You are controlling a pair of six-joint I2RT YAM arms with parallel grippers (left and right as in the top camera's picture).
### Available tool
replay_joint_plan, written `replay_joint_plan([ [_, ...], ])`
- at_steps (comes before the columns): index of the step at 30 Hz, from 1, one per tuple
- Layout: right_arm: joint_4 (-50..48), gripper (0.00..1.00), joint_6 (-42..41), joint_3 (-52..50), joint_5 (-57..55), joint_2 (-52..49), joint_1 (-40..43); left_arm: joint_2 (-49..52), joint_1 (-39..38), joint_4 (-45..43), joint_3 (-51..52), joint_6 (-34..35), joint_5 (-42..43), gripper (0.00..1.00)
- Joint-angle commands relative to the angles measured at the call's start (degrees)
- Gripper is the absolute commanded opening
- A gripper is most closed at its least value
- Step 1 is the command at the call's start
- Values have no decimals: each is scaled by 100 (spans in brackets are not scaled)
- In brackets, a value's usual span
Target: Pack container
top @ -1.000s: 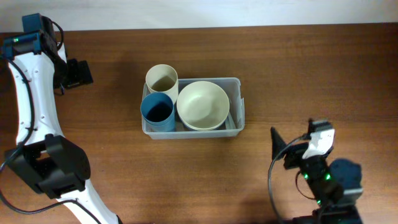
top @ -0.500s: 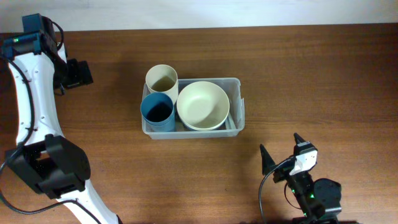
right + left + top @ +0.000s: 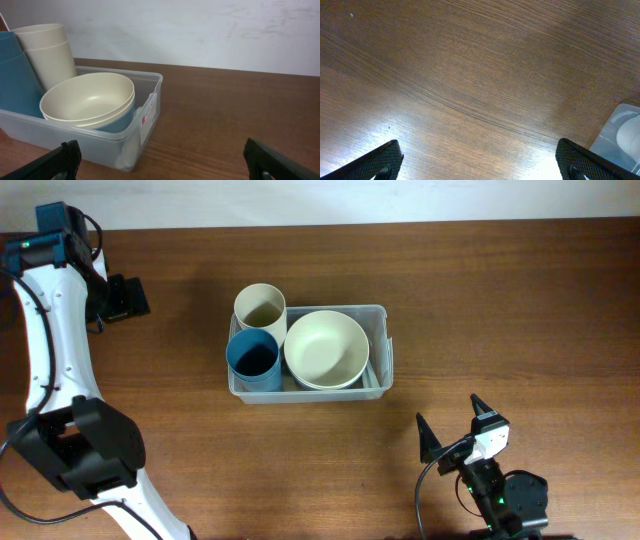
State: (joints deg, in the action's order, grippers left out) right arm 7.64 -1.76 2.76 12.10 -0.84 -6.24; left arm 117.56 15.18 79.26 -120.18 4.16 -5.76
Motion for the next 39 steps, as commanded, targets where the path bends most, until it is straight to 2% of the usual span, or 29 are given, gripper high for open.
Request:
replay_joint_plan([
  [1,-20,99,-61,-61,-31,66,-52,-13,22,0,-87,57,44,100],
  [29,-20,99,-61,-61,-31,66,-55,-24,37,11,-87,55,4,100],
  [31,-20,99,-61,-61,-31,66,-55,-269,33,146,-87,-33,297,100],
  [35,-20,99,-61,-61,-31,63,-55,-979,26,-2,-87,-50,337,100],
  [39,-20,99,-61,-61,-31,63,-55,-2181,-151,-1001,24,-50,588,100],
])
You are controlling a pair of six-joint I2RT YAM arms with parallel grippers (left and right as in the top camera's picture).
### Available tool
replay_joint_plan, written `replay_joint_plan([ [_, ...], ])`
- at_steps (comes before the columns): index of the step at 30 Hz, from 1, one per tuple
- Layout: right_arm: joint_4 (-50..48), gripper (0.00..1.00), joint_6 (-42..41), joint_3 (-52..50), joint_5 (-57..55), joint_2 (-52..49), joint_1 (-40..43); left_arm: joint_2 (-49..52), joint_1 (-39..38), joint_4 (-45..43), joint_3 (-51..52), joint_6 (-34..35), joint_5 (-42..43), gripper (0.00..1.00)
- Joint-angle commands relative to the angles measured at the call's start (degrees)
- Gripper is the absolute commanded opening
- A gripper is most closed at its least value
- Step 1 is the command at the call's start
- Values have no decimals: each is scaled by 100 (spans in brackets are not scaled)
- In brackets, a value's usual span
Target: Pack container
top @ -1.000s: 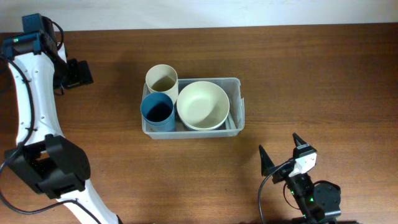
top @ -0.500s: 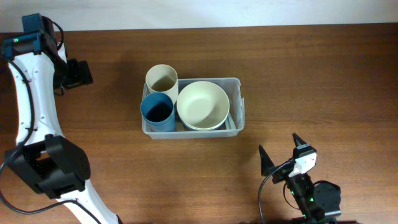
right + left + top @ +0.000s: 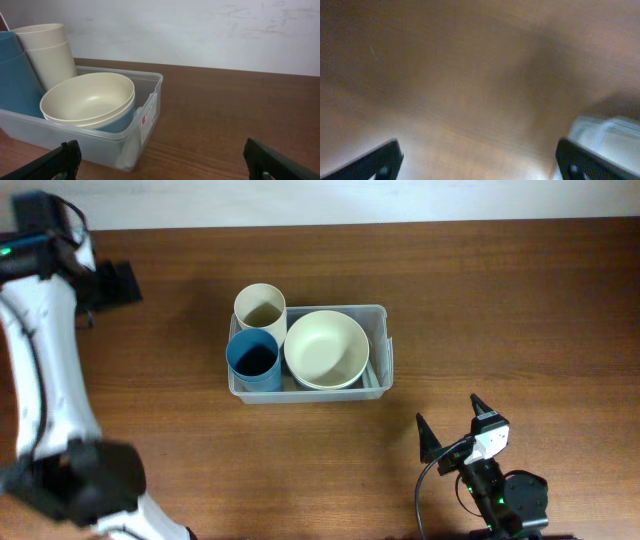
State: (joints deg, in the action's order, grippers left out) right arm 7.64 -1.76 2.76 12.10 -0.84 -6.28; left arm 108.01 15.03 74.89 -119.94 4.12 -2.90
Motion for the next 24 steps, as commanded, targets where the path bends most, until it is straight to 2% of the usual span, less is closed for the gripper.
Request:
replay_joint_plan([
  [1,-20,99,-61,-61,-31,66,-50,-1453,-173,-874,81,-46,393,100],
  [6,-20,99,-63,-61,-28,66,-50,-2739,-339,-2496,940,-46,841,100],
  [7,-20,99,-61,-61,-31,66,-50,-3167,-372,-3045,1432,-46,946,100],
  [16,-20,99,-61,-61,-31,66,-50,-5477,-417,-5722,5058,-48,1307,100],
  [18,-20,99,-63,-61,-31,66,-50,-6245,-417,-6723,6376,-48,1569,100],
  [24,-20,99,-61,-61,-31,66,-50,-7713,-417,-8050,8642,-48,2079,100],
])
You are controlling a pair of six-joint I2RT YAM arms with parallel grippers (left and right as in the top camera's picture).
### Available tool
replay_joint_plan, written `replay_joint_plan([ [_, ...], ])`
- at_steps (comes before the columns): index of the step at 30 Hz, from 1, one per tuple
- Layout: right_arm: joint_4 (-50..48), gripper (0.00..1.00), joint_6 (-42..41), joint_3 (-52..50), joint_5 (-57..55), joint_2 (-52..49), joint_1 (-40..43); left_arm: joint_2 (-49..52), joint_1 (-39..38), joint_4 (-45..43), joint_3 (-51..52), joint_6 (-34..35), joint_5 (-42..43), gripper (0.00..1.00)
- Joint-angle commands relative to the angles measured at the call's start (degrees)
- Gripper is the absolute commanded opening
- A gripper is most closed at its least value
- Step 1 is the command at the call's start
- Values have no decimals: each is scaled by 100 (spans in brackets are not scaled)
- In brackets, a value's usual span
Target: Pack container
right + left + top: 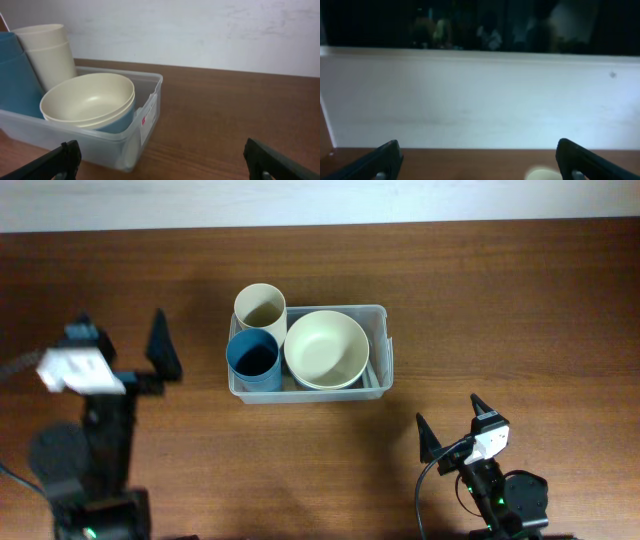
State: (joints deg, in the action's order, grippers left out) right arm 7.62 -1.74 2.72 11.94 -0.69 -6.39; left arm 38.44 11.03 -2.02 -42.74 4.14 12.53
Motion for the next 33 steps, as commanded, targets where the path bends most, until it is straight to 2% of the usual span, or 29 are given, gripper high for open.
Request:
replay_joint_plan([
  [1,-17,99,-63,-57,-15,50,-39,-999,-17,-531,1266,-50,684,100],
  [3,-17,99,-66,-57,-13,50,-39,-1563,-17,-988,2072,-50,922,100],
  [7,-17,99,-63,-57,-15,48,-39,-2162,-20,-1440,2907,-52,935,100],
  [12,-17,99,-66,-57,-15,50,-39,-2872,-210,-1508,3565,-166,929,100],
  [18,-17,99,-63,-57,-15,48,-39,-3403,-498,-1464,4074,-804,933,100],
  [28,-17,99,-63,-57,-13,50,-39,-3816,-531,-271,4223,-1495,907,100],
  [33,-17,99,-66,-57,-15,50,-39,-3816,-529,348,4223,-1628,319,100],
])
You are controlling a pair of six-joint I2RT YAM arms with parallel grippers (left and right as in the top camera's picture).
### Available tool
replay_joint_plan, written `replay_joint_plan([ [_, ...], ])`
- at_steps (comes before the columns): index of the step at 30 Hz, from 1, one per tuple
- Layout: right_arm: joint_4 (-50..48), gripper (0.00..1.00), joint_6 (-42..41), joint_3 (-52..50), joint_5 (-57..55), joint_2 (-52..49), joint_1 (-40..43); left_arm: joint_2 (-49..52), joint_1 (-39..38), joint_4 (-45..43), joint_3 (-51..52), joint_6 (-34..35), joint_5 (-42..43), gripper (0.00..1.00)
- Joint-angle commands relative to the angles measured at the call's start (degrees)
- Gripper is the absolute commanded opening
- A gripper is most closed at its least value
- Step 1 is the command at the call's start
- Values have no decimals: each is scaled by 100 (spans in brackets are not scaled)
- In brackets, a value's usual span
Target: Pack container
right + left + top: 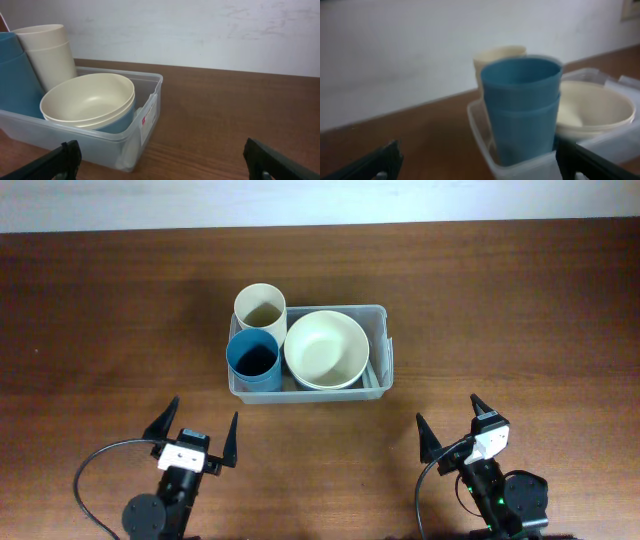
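A clear plastic container stands at the table's middle. In it are a cream cup, a blue cup and a cream bowl stacked on a blue bowl. My left gripper rests open at the front left, empty, facing the container with the blue cup nearest. My right gripper rests open at the front right, empty, looking at the container and the cream bowl.
Bare wooden tabletop lies around the container. A white wall runs along the table's far edge.
My left arm has come down from the left side of the table to the front left, folded low, its open gripper now facing the container. The right arm has not moved.
At first my left arm reached to the far left of the table, its gripper open over bare wood. It then stood nearer, at the left of the container, and now sits folded at the front left. The container's contents and my right arm stayed the same throughout.
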State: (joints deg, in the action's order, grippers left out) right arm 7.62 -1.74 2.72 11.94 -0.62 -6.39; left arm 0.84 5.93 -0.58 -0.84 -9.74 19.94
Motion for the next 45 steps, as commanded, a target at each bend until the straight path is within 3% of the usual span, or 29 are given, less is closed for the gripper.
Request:
replay_joint_plan([
  [1,-15,99,-63,-57,-13,44,-39,-57,-20,310,33,-240,-560,100],
  [45,-17,99,-66,-57,-13,42,-39,-55,-15,413,33,-236,-774,100],
])
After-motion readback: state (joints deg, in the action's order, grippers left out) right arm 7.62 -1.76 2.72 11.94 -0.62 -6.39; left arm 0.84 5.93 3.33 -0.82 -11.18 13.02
